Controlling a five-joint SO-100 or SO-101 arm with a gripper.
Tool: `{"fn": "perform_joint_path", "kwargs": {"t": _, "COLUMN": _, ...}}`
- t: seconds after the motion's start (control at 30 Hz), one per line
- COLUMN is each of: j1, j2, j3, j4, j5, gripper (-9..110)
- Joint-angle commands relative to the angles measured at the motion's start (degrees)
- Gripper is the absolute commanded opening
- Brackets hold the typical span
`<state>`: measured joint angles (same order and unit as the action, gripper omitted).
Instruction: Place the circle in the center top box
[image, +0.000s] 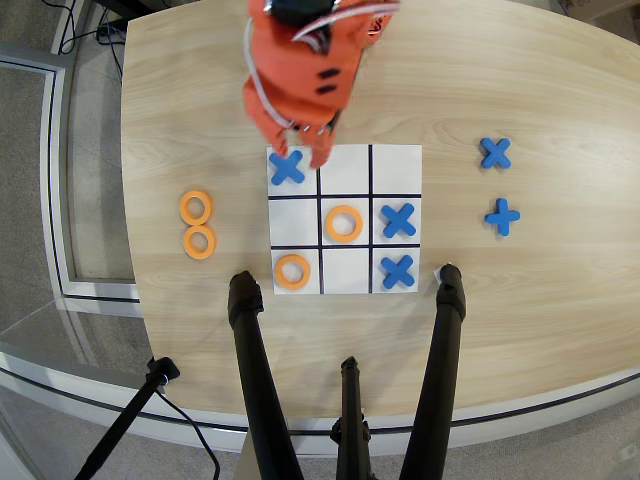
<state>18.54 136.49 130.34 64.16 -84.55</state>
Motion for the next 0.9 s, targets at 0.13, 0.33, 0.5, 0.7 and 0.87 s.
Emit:
{"fn": "perform_joint_path", "kwargs": {"t": 0.13, "j1": 8.61, "j2": -21.36, "j3": -15.21, "j4": -9.23, "j5": -0.26, "gripper": 13}}
{"fn": "perform_joint_path", "kwargs": {"t": 0.33, "j1": 12.66, "j2": -34.8, "j3": -24.61, "j4": -11.78, "j5": -1.49, "gripper": 13}}
{"fn": "perform_joint_path", "kwargs": {"t": 0.5, "j1": 14.5, "j2": -42.98, "j3": -30.5, "j4": -12.92, "j5": -3.25, "gripper": 13}}
{"fn": "perform_joint_path", "kwargs": {"t": 0.7, "j1": 15.82, "j2": -50.63, "j3": -33.49, "j4": -15.21, "j5": -5.98, "gripper": 13}}
{"fn": "perform_joint_path", "kwargs": {"t": 0.87, "j1": 16.44, "j2": -55.9, "j3": -36.12, "j4": -15.21, "j5": -7.38, "gripper": 18}}
